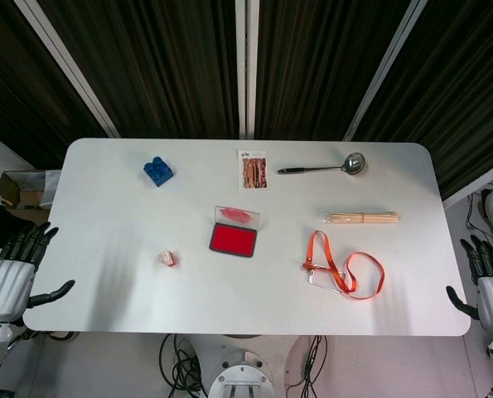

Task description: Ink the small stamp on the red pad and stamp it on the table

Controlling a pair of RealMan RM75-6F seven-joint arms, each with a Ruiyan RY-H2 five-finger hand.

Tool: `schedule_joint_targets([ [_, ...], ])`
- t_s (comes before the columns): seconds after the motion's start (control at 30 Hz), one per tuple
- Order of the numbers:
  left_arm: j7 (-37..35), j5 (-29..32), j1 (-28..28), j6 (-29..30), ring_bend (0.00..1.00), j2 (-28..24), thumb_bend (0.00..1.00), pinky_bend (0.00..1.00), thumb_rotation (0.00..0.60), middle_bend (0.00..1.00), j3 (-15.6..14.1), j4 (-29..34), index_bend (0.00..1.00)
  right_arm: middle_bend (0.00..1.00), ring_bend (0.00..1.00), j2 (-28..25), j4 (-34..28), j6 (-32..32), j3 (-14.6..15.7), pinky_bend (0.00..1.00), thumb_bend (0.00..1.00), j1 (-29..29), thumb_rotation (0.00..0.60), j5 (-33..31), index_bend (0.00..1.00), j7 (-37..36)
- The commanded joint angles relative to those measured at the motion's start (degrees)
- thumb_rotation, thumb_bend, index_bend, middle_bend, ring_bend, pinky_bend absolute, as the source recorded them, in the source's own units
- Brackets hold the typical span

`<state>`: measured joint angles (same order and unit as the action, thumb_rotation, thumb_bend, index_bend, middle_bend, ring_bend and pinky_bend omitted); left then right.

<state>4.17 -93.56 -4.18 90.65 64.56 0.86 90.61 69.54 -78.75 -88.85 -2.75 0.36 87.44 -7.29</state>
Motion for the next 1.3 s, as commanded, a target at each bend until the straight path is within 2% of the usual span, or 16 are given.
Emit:
schedule_joint_targets([
  [0.03, 0.0, 0.1, 0.0, -0.1, 0.06, 0.1, 0.09, 0.18, 0.000, 0.06, 0.0, 0.0, 0.09, 0.00, 0.00, 0.0, 0.0, 0.1, 0.0, 0.00, 0.18, 0.1, 0.600, 0.1, 0.00, 0.0],
  [0.47, 0.4, -1.8, -0.5, 0.2, 0.06, -0.2, 0.11, 0.18, 0.000, 0.06, -0.3, -0.2, 0.09, 0.00, 0.00, 0.1, 0.0, 0.1, 0.0, 0.00, 0.18, 0.2, 0.600, 0.3, 0.00, 0.0],
  [0.5, 0.2, -2.3, -0.7, 0.3, 0.06, -0.1, 0.11, 0.18, 0.018, 0.06, -0.3, -0.4, 0.09, 0.00, 0.00, 0.1, -0.1, 0.2, 0.1, 0.00, 0.18, 0.1, 0.600, 0.3, 0.00, 0.0],
  [0.53, 0.3, -2.9, -1.0, 0.4, 0.07, 0.0, 0.12, 0.19, 0.074, 0.06, -0.2, -0.7, 0.09, 0.00, 0.00, 0.0, -0.1, 0.3, 0.1, 0.00, 0.18, 0.1, 0.600, 0.2, 0.00, 0.1],
  [0.57, 0.8, -3.5, -1.3, 0.7, 0.09, 0.2, 0.12, 0.22, 0.170, 0.06, 0.0, -1.1, 0.09, 0.00, 0.00, -0.1, -0.1, 0.3, 0.1, 0.00, 0.18, 0.1, 0.600, 0.1, 0.00, 0.1],
  [0.6, 1.2, -4.3, -1.6, 1.0, 0.16, 0.4, 0.13, 0.32, 0.343, 0.07, 0.2, -1.4, 0.09, 0.00, 0.00, -0.2, -0.1, 0.4, 0.1, 0.00, 0.18, 0.1, 0.600, 0.1, 0.00, 0.2],
  [0.63, 1.6, -5.6, -2.3, 1.7, 0.25, 0.9, 0.13, 0.44, 0.445, 0.09, 0.6, -2.1, 0.10, 0.00, 0.00, -0.2, -0.1, 0.3, 0.0, 0.00, 0.18, 0.1, 0.600, 0.0, 0.00, 0.3],
  [0.67, 1.3, -6.5, -2.8, 1.6, 0.43, 1.2, 0.14, 0.63, 0.554, 0.15, 0.7, -2.4, 0.10, 0.00, 0.00, -0.2, 0.0, 0.3, -0.1, 0.00, 0.18, 0.1, 0.600, -0.1, 0.00, 0.2],
  [0.7, 0.9, -7.2, -3.5, 0.9, 0.60, 1.3, 0.15, 0.80, 0.600, 0.22, 0.5, -2.4, 0.11, 0.00, 0.00, -0.2, 0.0, 0.2, -0.1, 0.00, 0.18, 0.0, 0.600, -0.2, 0.00, 0.2],
  [0.77, 0.4, -8.1, -5.5, -1.9, 0.77, 1.4, 0.15, 0.94, 0.600, 0.29, 0.3, -2.0, 0.12, 0.00, 0.00, -0.2, 0.0, 0.4, -0.1, 0.00, 0.18, 0.1, 0.600, -0.2, 0.00, 0.1],
  [0.8, 0.8, -8.3, -6.5, -3.6, 0.80, 1.4, 0.15, 0.97, 0.600, 0.29, 0.2, -1.8, 0.13, 0.00, 0.00, -0.2, 0.0, 0.5, -0.1, 0.00, 0.18, 0.2, 0.600, -0.1, 0.00, 0.2],
  [1.13, 7.0, -9.8, -17.7, -20.5, 0.84, 7.4, 0.15, 0.98, 0.600, 0.25, 0.2, -4.8, 0.16, 0.00, 0.00, 0.0, -0.4, 1.4, 0.4, 0.00, 0.18, 0.6, 0.600, 0.4, 0.00, 0.7],
  [1.3, 7.5, -9.0, -20.7, -24.5, 0.85, 11.3, 0.16, 0.98, 0.600, 0.23, 0.0, -9.3, 0.17, 0.00, 0.00, -0.4, -0.6, 1.2, 0.3, 0.00, 0.18, 0.4, 0.600, 0.1, 0.00, 0.6],
])
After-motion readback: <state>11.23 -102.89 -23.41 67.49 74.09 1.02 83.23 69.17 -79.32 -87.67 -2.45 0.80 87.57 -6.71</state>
